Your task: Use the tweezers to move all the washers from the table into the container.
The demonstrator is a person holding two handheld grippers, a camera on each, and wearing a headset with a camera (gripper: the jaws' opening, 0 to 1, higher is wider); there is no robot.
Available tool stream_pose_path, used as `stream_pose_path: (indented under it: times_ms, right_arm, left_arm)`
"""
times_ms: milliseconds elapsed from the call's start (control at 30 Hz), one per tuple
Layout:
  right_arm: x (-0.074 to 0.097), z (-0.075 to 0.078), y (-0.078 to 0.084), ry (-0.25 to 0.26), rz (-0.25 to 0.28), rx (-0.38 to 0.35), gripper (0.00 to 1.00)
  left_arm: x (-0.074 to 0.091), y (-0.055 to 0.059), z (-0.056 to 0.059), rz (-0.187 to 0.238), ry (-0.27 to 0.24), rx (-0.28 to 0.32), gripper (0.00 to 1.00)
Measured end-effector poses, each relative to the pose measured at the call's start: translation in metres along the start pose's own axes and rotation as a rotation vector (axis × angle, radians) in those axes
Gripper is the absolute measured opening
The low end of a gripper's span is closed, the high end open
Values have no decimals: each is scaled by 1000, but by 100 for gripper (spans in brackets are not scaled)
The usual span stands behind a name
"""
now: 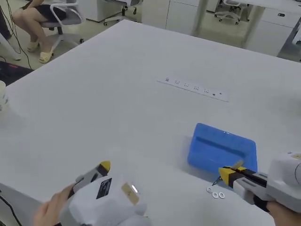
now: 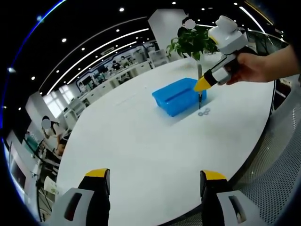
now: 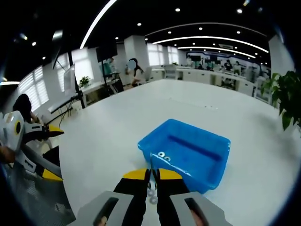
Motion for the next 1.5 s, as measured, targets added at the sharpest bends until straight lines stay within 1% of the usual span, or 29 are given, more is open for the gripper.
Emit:
stream_pose_path:
  times_ms: [333,367,467,667,700,733,800,933,1033,1267,1500]
  right_arm:
    - [-6,5,9,12,-21,-4,3]
    - [-6,4,9,11,-14,-6,3]
    - [-6,4,9,13,-14,-6,3]
    - [-4,-3,13,5,-4,-7,3]
    - [-4,-6,15,2,-3,-2,3]
    - [-4,-8,16,8,-6,32,3]
    - [-4,-14,19,12,-16,75,3]
    - [-4,-16,18,20,-18,93,3]
    - [-4,-14,17,28,-15,83,2]
    - [-5,-11,13,38,-28,42,2]
    - [-5,-12,12,39,-40,54,2]
  left_arm:
    - [0,1,0,-7,2,-5,80]
    - [0,1,0,-8,2,-6,80]
    - [0,1,0,-10,3,-5,80]
    - [0,1,0,-12,0,-7,80]
    - [0,1,0,-12,-1,-6,80]
    - [0,1,0,-12,-3,-4,80]
    - [0,1,-1,-11,-5,-4,80]
    - [0,1,1,-15,3,-10,80]
    - [-1,1,1,-13,5,-10,80]
    - [-1,1,1,-20,5,-13,80]
    - [-1,2,2,-24,5,-15,80]
Point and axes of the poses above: the centre of the closed fingertips' face, and the gripper's own axes: x roughly backward along the fingers, z roughly to its right, y roughly out of its underside, the point moved 5 cm from there along x, roughly backward along the fingers, and after that the axes turned 14 degrees about -x, right-handed, at the moved point
